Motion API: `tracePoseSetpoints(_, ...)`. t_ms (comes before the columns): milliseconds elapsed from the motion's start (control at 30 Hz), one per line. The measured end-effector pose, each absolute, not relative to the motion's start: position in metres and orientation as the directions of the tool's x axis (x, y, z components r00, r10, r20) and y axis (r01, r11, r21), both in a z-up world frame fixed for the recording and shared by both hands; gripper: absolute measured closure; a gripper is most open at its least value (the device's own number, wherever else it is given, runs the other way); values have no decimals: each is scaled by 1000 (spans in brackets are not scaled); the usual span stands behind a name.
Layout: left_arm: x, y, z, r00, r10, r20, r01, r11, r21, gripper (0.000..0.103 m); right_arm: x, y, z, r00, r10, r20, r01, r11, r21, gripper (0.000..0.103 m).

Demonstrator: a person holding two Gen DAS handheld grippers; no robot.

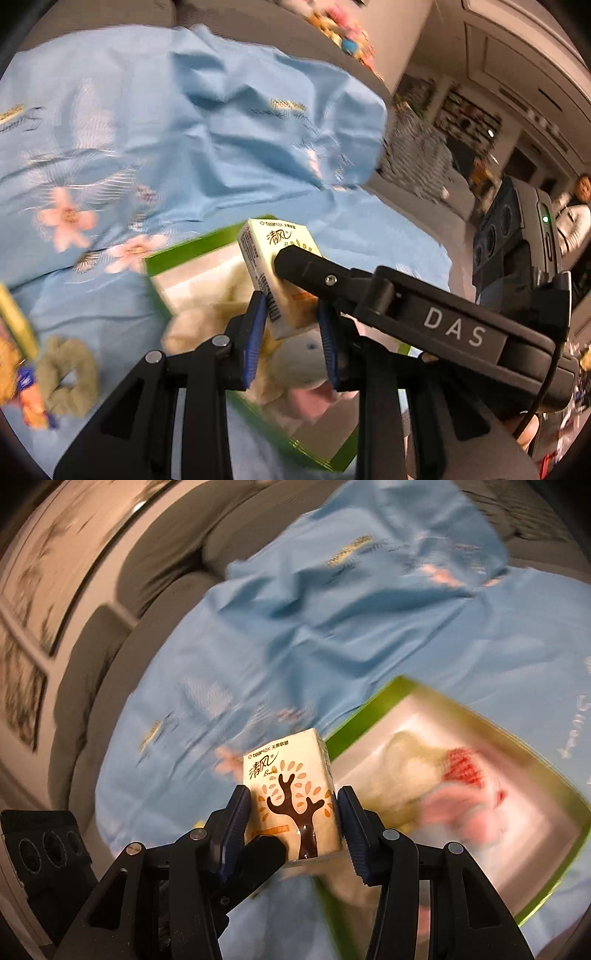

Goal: Organize soft objects
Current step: 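Carry the tissue pack into the green box and open the right gripper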

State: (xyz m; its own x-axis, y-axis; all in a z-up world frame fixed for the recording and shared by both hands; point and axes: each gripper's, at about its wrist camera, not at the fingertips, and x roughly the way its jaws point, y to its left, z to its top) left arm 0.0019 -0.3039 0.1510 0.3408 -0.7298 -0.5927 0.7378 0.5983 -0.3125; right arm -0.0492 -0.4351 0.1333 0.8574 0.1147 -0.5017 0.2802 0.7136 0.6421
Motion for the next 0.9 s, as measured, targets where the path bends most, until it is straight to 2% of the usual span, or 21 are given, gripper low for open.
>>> tracePoseSetpoints(333, 31, -366, 98, 168, -697, -697, 712, 575, -404, 78, -42, -494, 87, 766, 36, -642, 487, 618, 617, 51)
tracePoseSetpoints(533, 29, -357, 89, 140, -707, -694, 669, 584, -460, 78, -42, -489, 87, 744, -24, -667, 508, 669, 542, 51)
tracePoseSetpoints(667, 22, -344, 98, 156, -705, -692, 650, 601, -465, 74, -50, -489, 90, 751, -36, -659, 506, 673, 540, 51)
tracePoseSetpoints(733, 15, -335, 107, 184, -709, -681, 660, 602, -449, 66, -53, -487, 94, 754, -59, -654, 510, 679, 527, 47)
tracePoseSetpoints(767, 13, -331, 112, 201, -712, -673, 667, 602, -439, 52, -57, -485, 97, 760, -76, -645, 511, 684, 521, 43)
tracePoseSetpoints(800, 9, -325, 117, 220, -714, -665, 671, 606, -428, 33, -60, -484, 99, 769, -86, -633, 507, 686, 522, 35)
tracePoseSetpoints(833, 5, -319, 122, 244, -711, -660, 673, 614, -413, 25, -65, -482, 104, 789, -93, -607, 491, 690, 532, 29)
tracePoseSetpoints(867, 0, -306, 129, 276, -709, -649, 670, 626, -399, 17, -68, -480, 106, 800, -95, -592, 480, 693, 538, 27)
tracePoseSetpoints(900, -1, -299, 132, 294, -712, -638, 666, 631, -397, 16, -70, -478, 109, 811, -99, -577, 470, 697, 541, 25)
